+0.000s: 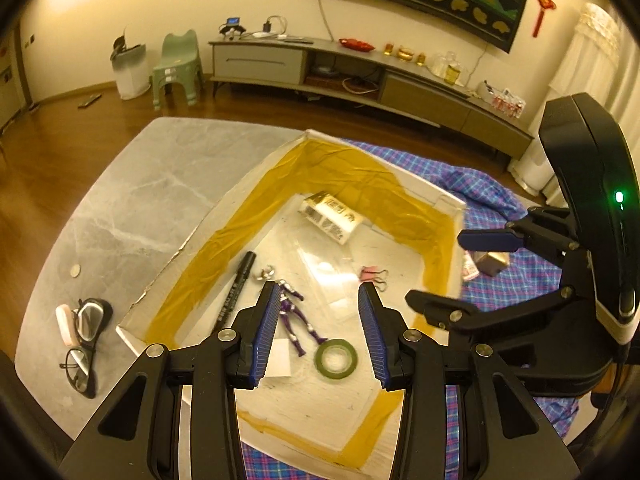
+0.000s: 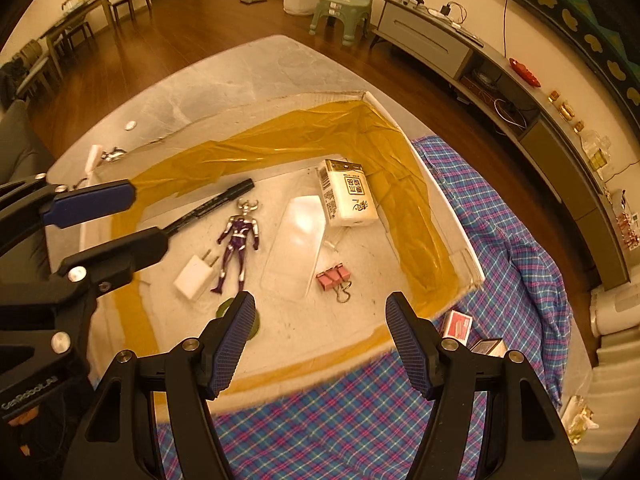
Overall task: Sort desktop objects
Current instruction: 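Open both grippers and move them back out over the plaid cloth, then grasp the tan metal cube box with the right gripper, then grasp the red-and-white staple box with the left gripper while the right holds the tan box, then carry the staple box and tan box with both grippers over the cardboard box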
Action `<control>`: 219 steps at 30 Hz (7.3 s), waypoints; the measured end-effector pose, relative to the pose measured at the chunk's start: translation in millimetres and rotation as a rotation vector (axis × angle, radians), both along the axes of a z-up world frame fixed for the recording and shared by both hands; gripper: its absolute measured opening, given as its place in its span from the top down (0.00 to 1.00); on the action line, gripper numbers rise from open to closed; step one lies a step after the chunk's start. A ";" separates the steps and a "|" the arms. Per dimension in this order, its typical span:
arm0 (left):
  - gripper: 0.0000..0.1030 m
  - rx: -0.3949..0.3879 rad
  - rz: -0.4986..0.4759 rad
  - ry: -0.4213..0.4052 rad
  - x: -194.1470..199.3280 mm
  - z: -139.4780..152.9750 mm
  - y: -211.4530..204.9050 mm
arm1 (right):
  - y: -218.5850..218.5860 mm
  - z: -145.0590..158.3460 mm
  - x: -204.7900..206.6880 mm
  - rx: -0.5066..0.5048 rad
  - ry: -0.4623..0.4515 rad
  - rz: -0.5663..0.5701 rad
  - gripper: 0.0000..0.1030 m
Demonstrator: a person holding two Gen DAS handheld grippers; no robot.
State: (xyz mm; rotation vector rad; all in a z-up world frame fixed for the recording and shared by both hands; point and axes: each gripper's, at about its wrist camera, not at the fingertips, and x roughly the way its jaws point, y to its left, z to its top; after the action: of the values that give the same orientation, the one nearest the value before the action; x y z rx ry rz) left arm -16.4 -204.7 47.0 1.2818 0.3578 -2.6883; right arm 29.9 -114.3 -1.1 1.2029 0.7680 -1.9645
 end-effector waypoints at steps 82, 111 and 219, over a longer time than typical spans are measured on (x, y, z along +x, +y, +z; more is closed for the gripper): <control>0.86 0.098 -0.080 -0.122 -166.8 -126.0 196.6 | 292.9 -118.3 -125.4 -0.297 -0.060 -0.488 0.49; 0.86 0.089 -0.190 0.005 -24.7 -43.4 202.8 | 273.4 -60.4 -1.0 -0.368 -0.014 -0.493 0.49; 0.86 0.196 0.097 0.069 -1.8 -38.6 -53.3 | 23.3 8.1 -2.3 -0.220 0.056 -0.171 0.49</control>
State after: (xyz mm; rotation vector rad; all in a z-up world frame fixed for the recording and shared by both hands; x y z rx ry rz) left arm -18.2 -258.0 8.3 1.1860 0.6884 -2.6739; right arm 27.6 -91.0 7.0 1.1160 0.4733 -2.1664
